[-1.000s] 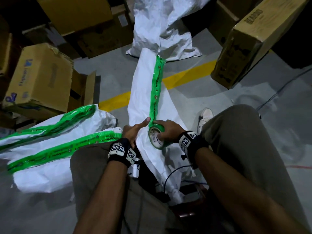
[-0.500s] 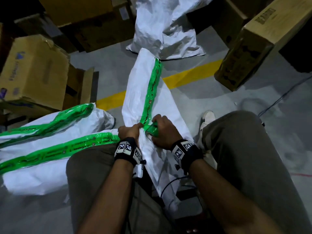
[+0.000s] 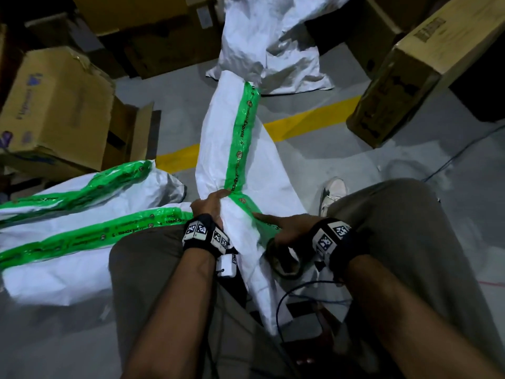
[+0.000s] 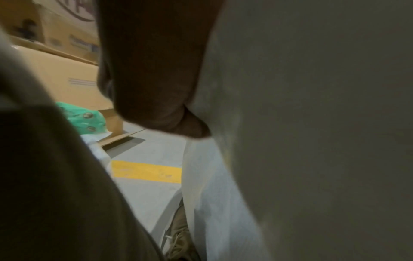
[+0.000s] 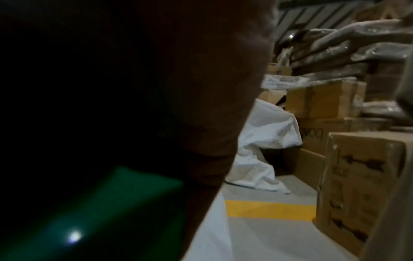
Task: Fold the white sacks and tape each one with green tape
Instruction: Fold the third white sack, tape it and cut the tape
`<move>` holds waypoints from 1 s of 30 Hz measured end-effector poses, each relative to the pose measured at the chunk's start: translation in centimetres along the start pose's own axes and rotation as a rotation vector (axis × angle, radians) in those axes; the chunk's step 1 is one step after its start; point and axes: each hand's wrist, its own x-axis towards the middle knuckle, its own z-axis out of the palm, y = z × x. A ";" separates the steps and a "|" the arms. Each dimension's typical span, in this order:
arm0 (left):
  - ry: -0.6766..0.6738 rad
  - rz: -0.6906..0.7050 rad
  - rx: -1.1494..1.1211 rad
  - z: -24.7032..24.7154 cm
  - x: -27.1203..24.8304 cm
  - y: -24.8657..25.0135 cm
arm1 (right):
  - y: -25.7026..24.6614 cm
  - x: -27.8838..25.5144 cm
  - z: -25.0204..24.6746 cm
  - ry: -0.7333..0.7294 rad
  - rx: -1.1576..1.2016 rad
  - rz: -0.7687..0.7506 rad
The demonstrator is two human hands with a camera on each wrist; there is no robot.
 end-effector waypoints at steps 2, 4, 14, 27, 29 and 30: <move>-0.014 -0.046 0.016 -0.5 0.6 -0.2 | -0.1 -0.1 0.6 0.015 -0.036 -0.020; -0.120 -0.143 0.058 -1.0 0.4 -0.4 | -0.1 0.6 1.8 0.016 -0.029 -0.049; -0.278 -0.048 0.517 -1.7 -5.1 -3.3 | -1.6 -0.7 2.7 0.094 0.010 -0.042; -0.394 -0.176 -0.027 -1.8 -6.0 -4.6 | 0.3 -5.2 1.3 0.392 0.100 -0.024; -0.553 -0.267 -0.042 -1.5 -7.2 -4.8 | -0.1 -5.4 1.9 0.397 0.107 -0.056; -0.593 -0.284 -0.045 -1.3 -7.5 -5.2 | -0.4 -5.6 2.3 0.381 0.116 -0.068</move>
